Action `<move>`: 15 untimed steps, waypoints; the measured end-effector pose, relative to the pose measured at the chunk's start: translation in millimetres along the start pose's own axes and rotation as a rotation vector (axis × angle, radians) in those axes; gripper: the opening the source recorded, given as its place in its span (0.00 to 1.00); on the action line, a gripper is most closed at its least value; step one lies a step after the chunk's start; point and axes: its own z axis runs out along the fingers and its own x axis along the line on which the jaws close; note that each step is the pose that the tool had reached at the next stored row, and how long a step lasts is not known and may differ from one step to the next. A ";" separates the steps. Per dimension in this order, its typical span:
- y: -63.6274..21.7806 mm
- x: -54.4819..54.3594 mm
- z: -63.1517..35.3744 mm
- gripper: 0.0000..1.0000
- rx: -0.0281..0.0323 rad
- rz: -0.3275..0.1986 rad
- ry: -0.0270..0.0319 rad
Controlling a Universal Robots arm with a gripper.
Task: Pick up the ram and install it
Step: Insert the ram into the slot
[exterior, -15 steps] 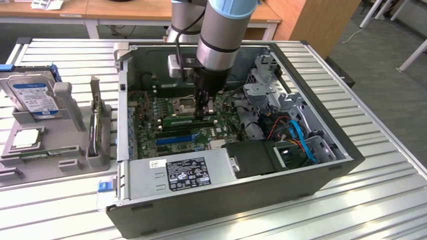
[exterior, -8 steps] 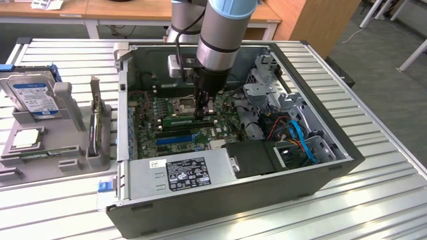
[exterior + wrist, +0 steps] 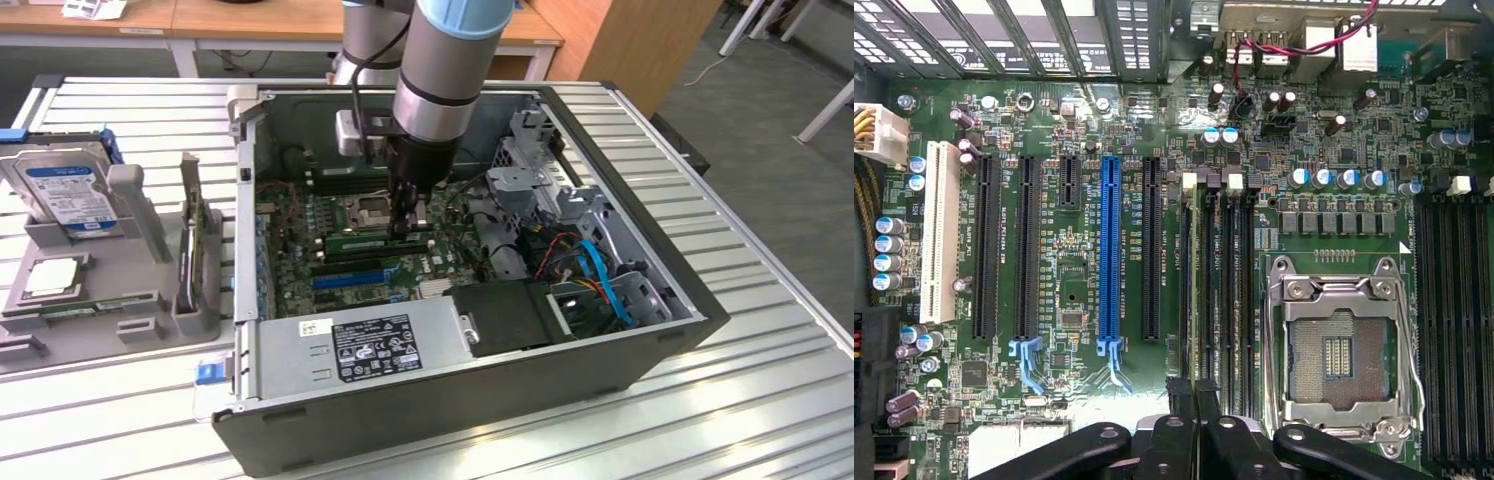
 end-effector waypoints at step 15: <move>-0.3 -0.5 0.7 0.12 0.0000 0.000 -0.0004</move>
